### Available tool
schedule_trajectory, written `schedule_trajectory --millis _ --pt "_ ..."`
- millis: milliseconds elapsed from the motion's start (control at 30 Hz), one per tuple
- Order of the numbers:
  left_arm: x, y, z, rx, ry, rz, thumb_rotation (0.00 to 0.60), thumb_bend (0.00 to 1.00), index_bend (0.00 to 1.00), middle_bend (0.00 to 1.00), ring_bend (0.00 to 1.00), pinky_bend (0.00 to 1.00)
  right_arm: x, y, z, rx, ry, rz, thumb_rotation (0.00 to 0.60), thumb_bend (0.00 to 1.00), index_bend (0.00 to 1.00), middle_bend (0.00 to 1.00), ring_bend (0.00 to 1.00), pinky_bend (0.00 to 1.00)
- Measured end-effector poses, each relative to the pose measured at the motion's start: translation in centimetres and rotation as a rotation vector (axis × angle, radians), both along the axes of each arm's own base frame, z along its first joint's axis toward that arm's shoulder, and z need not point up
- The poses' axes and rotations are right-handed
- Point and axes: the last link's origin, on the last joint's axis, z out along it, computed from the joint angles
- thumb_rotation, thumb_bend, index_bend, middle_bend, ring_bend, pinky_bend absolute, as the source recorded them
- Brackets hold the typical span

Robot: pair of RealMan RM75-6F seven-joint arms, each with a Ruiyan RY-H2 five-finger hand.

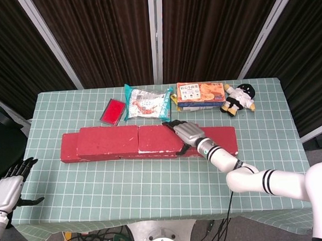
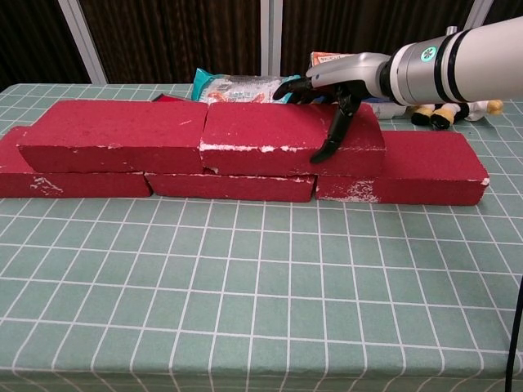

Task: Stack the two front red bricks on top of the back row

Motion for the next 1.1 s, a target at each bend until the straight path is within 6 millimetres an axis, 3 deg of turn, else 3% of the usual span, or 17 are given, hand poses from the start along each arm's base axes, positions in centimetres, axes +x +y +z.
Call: schedule_trajectory --millis 267,433,600,933,1100 --pt "-0.1 0.0 0.0 -0.002 -0.002 0.002 0.600 0.01 0.00 0.00 0.00 0.00 0.1 0.0 -0.3 -0.005 0.002 -0.004 0.600 0.10 0.00 0.09 0.01 0.17" --pt "-0.1 0.0 0.0 0.000 -0.003 0.002 0.600 0.01 0.00 0.00 0.00 0.00 0.2 0.0 -0.2 0.000 -0.010 -0.011 0.600 0.03 0.00 0.01 0.00 0.07" --pt "-0.1 -0.1 0.0 -0.001 -0.002 0.002 0.600 0.01 0.00 0.00 0.00 0.00 0.1 0.1 -0.2 0.011 -0.012 -0.012 0.600 0.00 0.00 0.00 0.00 0.00" --pt "-0.1 0.0 0.0 0.000 0.000 0.000 0.600 0.01 0.00 0.00 0.00 0.00 0.1 0.2 0.0 -0.001 -0.020 0.001 0.600 0.00 0.00 0.00 0.00 0.00" --pt "0.1 0.0 0.1 0.006 0.003 -0.005 0.600 0.01 0.00 0.00 0.00 0.00 0.3 0.4 1.2 -0.044 -0.037 0.030 0.600 0.00 0.00 0.00 0.00 0.00"
